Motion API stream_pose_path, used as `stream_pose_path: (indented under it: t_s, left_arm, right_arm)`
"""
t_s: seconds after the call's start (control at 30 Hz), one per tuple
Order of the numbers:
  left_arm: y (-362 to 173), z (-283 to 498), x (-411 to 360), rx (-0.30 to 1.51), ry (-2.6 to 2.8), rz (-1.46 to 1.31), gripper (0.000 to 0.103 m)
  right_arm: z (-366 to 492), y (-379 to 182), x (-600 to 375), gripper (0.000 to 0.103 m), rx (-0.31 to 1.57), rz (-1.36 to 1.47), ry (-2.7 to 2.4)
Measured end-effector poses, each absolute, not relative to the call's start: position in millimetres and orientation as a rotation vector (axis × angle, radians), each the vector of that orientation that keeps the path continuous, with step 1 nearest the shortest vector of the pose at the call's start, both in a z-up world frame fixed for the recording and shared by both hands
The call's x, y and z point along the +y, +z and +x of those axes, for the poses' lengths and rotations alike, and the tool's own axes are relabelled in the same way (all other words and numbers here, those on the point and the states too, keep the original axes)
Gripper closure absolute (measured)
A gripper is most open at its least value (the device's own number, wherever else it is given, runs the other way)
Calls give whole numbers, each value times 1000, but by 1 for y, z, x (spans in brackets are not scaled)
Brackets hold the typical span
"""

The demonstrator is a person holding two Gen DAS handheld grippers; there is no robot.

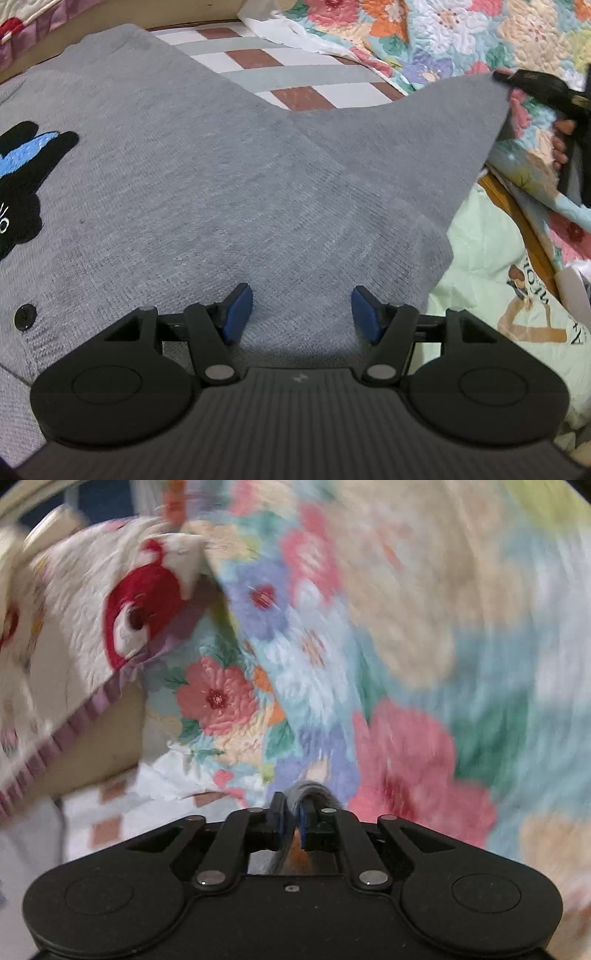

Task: Fold clothes
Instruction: 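Fold the grey sleeve across the sweater body with the right gripper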

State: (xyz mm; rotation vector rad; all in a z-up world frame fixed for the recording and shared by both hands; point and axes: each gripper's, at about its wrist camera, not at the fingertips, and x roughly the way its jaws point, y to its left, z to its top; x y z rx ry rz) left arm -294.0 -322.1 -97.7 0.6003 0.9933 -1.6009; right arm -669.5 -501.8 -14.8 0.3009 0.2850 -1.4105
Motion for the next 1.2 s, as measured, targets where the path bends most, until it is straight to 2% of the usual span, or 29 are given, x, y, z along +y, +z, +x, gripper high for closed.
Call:
stream_pose_path:
  t_s: [0.1,0.17,0.23,0.4,0.53,0.63,0.67,0.83,0.97,1.03,1.13,1.17,1.2]
  left_arm:
    - [-99,-296,-320,974,-1605,601,43]
    - [-99,-298,-320,962,-1607,606,42]
    - [-99,-298,-319,958,-1608,609,42]
    - [-98,-295,-322,985,-1598,609,42]
    - [-98,-291,-322,1009,-1578,581,42]
    - [-97,-289,-318,1012,-1566,560,42]
    - [-97,-288,-317,1010,-1562,557,42]
    - [-90,-278,-311,999,-1531,531,38]
    - [-84,-259,-306,989,-1475,490,38]
    - [-84,-249,-304,989,-1442,483,38]
    - [-84,-239,-302,1000,-1413,481,38]
    - [-82,-236,-301,992,-1402,483,38]
    - [-79,-234,-299,970,-1376,479,40]
  right_arm:
    - [-630,14,-447,97,231,-133,-1275]
    - [-620,15,-423,98,226,-285,-1240]
    - [-632,0,-433,98,288,-186,-1304]
    - [-705,-77,-509,98,555,389,-1512]
    - [-703,-97,-506,98,619,392,-1573]
    - [-693,-94,-502,82,643,343,-1593]
    - [-691,-92,-503,72,641,352,-1577]
    - [-693,-67,-489,51,538,386,-1462]
    - [-673,-55,-484,45,526,443,-1371]
    - [-666,-59,-492,45,547,562,-1327]
    - [-663,-82,-515,47,544,761,-1273]
    - [-664,-88,-523,80,515,791,-1269]
    - [-663,-91,-534,96,496,798,-1269]
